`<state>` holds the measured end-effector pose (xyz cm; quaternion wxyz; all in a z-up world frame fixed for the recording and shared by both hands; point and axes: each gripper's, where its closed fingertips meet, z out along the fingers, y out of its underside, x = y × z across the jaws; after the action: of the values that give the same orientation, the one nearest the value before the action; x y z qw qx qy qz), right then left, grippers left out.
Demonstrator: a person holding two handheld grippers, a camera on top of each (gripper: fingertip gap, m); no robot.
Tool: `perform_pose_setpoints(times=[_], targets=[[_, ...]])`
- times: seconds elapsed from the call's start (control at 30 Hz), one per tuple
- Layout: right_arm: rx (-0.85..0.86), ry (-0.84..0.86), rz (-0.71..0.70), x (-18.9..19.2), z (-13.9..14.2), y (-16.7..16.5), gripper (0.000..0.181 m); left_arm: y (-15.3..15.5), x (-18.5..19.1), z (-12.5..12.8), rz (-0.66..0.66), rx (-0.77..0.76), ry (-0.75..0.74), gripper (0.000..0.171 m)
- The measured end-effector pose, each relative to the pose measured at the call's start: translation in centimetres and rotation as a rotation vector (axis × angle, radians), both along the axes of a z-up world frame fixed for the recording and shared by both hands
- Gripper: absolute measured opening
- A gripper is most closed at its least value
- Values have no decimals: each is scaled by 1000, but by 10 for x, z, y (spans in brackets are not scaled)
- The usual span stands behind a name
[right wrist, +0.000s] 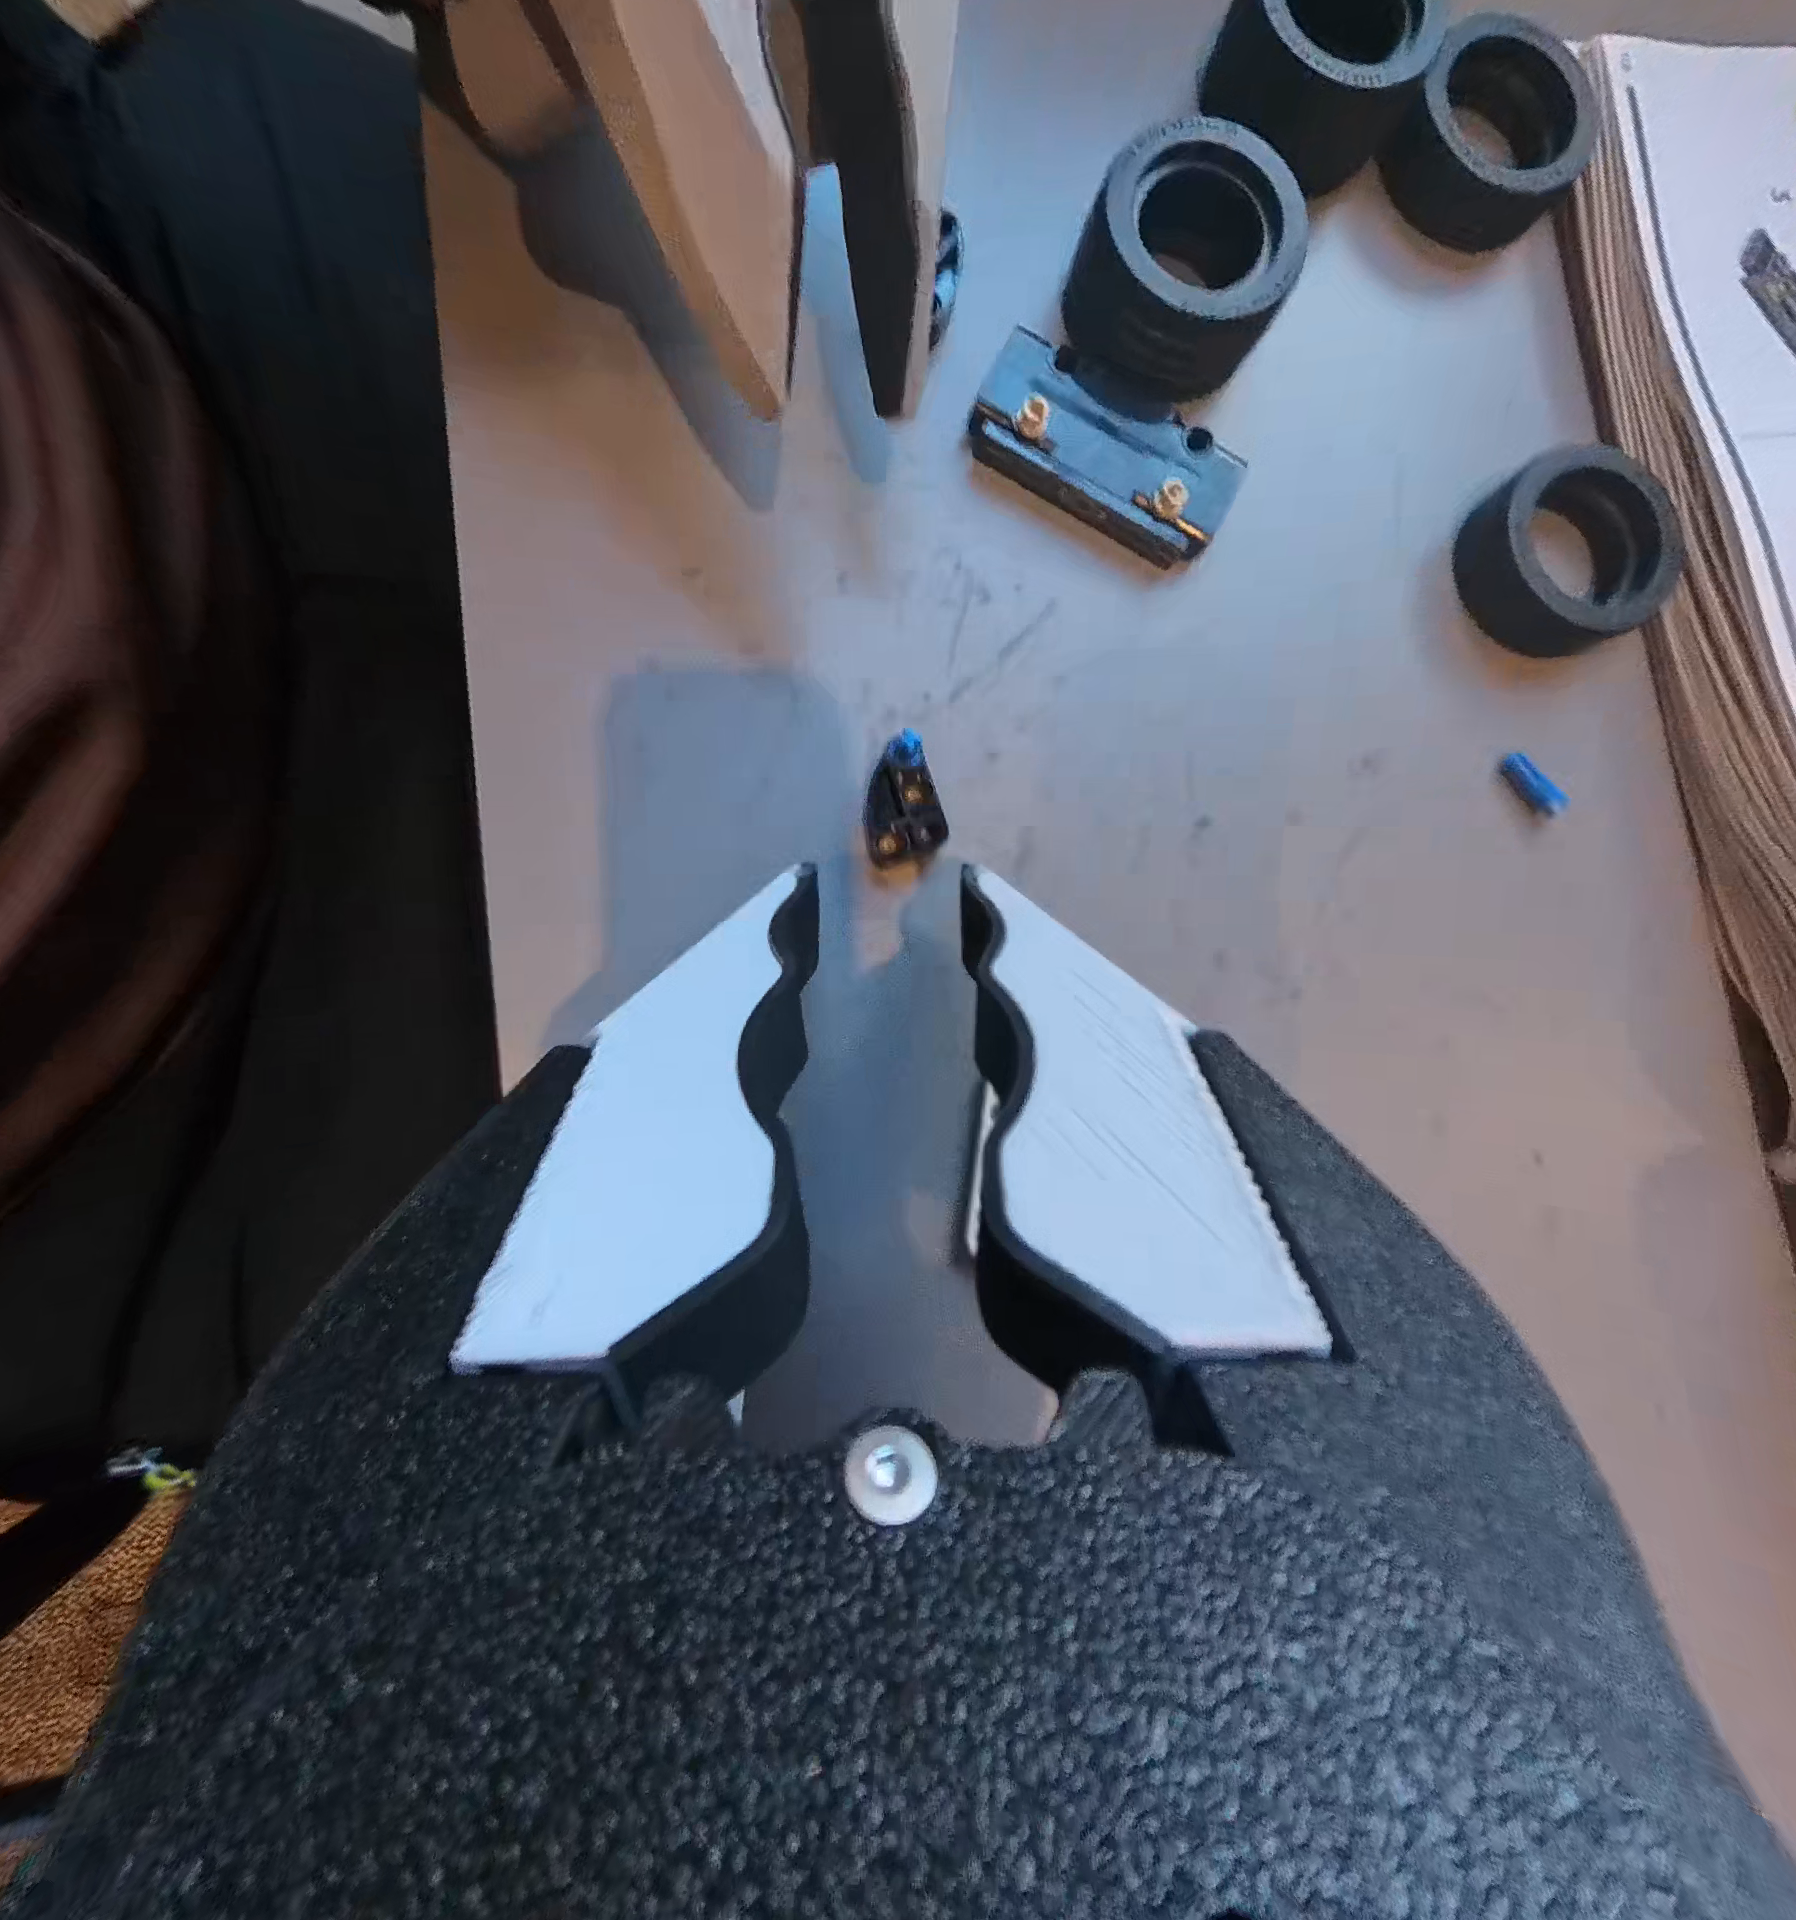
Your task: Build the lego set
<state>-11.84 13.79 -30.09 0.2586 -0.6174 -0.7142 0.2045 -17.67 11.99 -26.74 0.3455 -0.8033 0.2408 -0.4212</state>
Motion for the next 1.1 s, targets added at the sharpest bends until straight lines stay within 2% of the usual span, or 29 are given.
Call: perform_pose_setpoints(times=[0.17,0.27,0.43,0.53,0.6,0.73,0.83,1.1], targets=[[38,-39,-126,37,8,22,32,0,-2,3,-3,-23,-48,19],[32,-57,-182,51,9,33,33,-5,2,7,-47,-9,-77,19],[-4,-76,-248,53,-1,38,33,-9,2,27,-86,178,-90,27],[-12,-78,-251,55,-6,39,34,-3,-8,26,-72,332,46,33],[-39,-72,-255,56,-7,40,34,-1,-10,23,-80,374,97,33],[-72,-76,-250,59,-8,40,36,0,-8,22,-96,359,92,30],[-129,-65,-242,58,-9,37,28,4,-8,25,-93,368,68,26],[-92,-42,-228,53,-6,40,24,4,-3,22,-122,381,96,23]])
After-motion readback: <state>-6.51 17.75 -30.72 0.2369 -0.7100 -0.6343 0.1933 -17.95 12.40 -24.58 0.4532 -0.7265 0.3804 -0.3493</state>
